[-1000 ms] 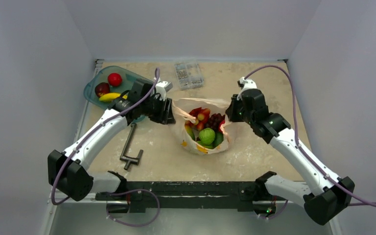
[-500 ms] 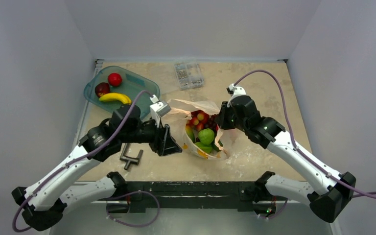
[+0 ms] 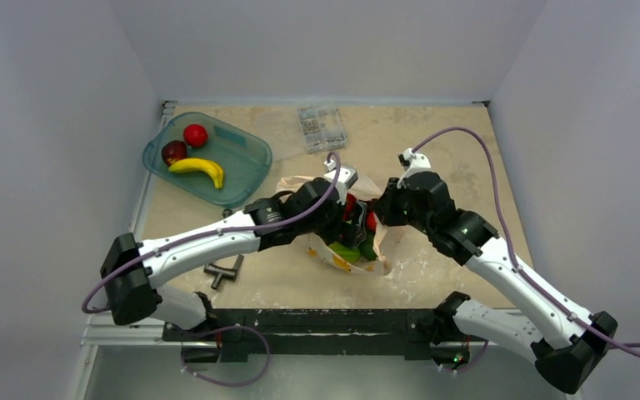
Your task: Take the fake fruits out of the plastic bag
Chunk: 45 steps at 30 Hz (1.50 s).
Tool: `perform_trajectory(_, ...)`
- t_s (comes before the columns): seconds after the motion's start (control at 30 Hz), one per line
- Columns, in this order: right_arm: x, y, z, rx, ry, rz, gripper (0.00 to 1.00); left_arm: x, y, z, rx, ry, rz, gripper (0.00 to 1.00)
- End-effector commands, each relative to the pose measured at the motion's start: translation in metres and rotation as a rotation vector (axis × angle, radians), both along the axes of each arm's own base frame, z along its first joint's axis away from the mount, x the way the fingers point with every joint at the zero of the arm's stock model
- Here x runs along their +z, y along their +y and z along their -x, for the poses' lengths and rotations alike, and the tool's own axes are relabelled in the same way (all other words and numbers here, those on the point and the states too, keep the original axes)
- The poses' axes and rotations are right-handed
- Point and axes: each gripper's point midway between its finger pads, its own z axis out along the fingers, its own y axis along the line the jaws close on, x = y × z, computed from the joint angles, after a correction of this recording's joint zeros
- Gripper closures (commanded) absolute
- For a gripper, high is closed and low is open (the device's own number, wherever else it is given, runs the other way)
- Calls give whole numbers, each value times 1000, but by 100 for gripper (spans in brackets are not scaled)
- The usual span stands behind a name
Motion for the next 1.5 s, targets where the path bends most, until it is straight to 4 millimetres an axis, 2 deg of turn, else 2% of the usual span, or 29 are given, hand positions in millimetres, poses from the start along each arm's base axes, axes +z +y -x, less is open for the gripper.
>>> perform_trajectory(0.0, 12, -5, 1, -25, -36, -25, 100, 11, -9, -38, 143, -109, 19, 3)
perform_trajectory(0.23, 10, -7, 6, -20, -43, -39, 100, -24, -23, -53, 138, -106, -91, 25)
perform_trajectory(0.4, 4, -5, 8, -6, -29, -35, 100, -50, -34, -64, 129, -110, -165, 26)
perform_trajectory(0.57, -4, -8, 11, -5, -16, -25, 100, -73, -32, -70, 139, -109, -233, 21)
perform_trajectory(0.63, -10, -8, 13, -3, -1, -20, 100, -82, -33, -69, 132, -93, -249, 24)
perform_trajectory(0.7, -16, -9, 15, 0, 13, -15, 100, -89, -33, -67, 129, -78, -250, 30)
perform_trajectory(0.8, -24, -10, 18, -2, 26, -13, 100, -97, -32, -62, 121, -57, -249, 47)
perform_trajectory(1.0, -34, -13, 20, -12, 34, -3, 100, -94, -25, -55, 108, -45, -252, 79)
perform_trajectory(1.23, -49, -15, 18, -12, 46, 31, 100, -70, -17, -42, 89, -35, -199, 100)
perform_trajectory(1.47, -50, -19, 16, -13, 22, 51, 100, -46, -11, -38, 94, -44, -162, 100)
